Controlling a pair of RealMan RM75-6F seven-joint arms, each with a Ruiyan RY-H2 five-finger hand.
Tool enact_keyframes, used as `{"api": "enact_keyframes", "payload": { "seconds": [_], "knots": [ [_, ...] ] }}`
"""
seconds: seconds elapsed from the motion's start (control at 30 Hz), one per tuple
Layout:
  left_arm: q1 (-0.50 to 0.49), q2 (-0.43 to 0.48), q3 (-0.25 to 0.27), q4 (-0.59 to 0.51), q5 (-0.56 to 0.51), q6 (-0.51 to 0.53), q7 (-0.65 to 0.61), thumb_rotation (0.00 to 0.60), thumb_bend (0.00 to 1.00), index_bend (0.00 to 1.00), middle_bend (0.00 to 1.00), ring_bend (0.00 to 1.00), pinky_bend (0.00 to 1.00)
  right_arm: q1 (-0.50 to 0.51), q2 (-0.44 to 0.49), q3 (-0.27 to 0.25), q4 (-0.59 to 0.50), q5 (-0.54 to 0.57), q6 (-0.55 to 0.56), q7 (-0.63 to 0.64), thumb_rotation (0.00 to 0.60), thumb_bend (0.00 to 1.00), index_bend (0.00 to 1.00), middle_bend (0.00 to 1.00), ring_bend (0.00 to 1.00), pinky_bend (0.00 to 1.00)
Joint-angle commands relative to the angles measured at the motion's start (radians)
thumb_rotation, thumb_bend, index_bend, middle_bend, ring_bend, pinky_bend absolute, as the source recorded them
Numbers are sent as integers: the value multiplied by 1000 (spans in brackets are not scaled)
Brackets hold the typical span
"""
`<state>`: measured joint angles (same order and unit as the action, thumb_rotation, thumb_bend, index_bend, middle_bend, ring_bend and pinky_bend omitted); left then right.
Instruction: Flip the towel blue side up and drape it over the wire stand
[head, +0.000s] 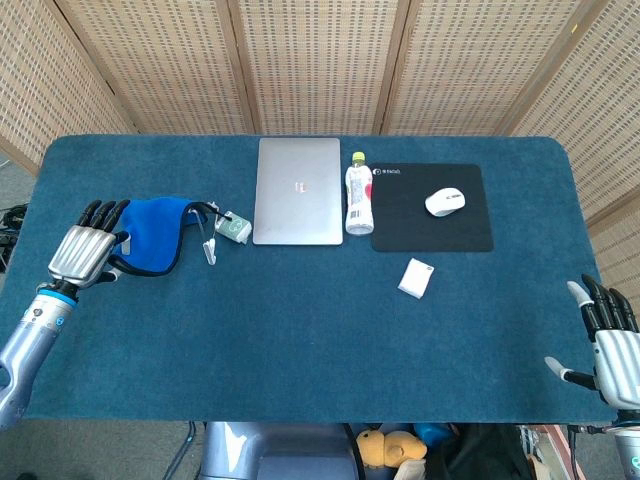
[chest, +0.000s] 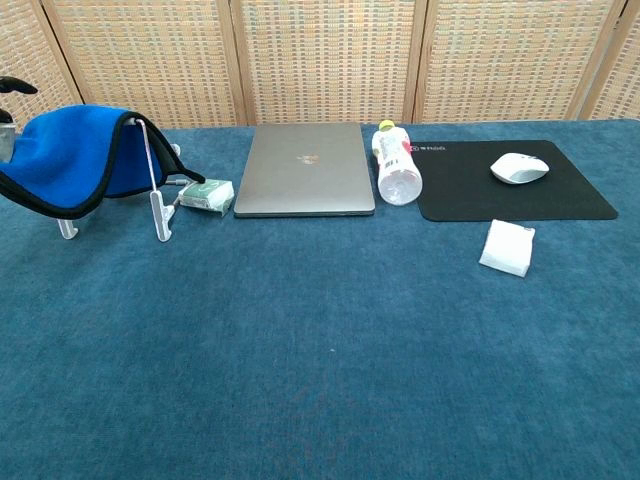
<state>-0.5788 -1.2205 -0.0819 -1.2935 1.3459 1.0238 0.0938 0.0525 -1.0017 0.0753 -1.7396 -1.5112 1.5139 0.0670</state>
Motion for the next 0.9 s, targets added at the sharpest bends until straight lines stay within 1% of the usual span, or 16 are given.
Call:
{"api": "enact_keyframes", "payload": {
  "seconds": [0.03,0.1,0.33,0.47,0.57,0.63,0.73,0.8,0.9],
  "knots": [
    [13,-3,20,34,62,41,-58,600,218,0,0,0,0,0,-1,-1,0,-1,0,-1,600,0,0,0,0,0],
    [24,5,32,45,84,58,-75,600,199,0,0,0,0,0,-1,-2,-1,-4,-1,-3,600,0,0,0,0,0],
    [55,16,54,58,102,76,-109,600,183,0,0,0,0,-1,2,-5,-5,-12,3,-2,600,0,0,0,0,0],
    [78,37,62,45,113,102,-137,600,184,0,0,0,0,-2,3,-7,-8,-16,3,-1,600,0,0,0,0,0],
    [101,57,58,20,114,139,-154,600,183,0,0,0,0,-2,4,-8,-9,-20,3,-1,600,0,0,0,0,0],
    [130,83,45,-18,105,194,-159,600,184,0,0,0,0,-2,4,-10,-11,-23,5,-1,600,0,0,0,0,0],
    [162,115,35,-81,82,234,-137,600,183,0,0,0,0,-3,5,-10,-13,-28,9,1,600,0,0,0,0,0],
    [200,155,29,-178,40,265,-93,600,182,0,0,0,0,-5,6,-11,-16,-34,14,1,600,0,0,0,0,0],
    [235,184,29,-274,12,299,-46,600,184,0,0,0,0,-7,5,-12,-17,-39,20,-2,600,0,0,0,0,0]
  ]
}}
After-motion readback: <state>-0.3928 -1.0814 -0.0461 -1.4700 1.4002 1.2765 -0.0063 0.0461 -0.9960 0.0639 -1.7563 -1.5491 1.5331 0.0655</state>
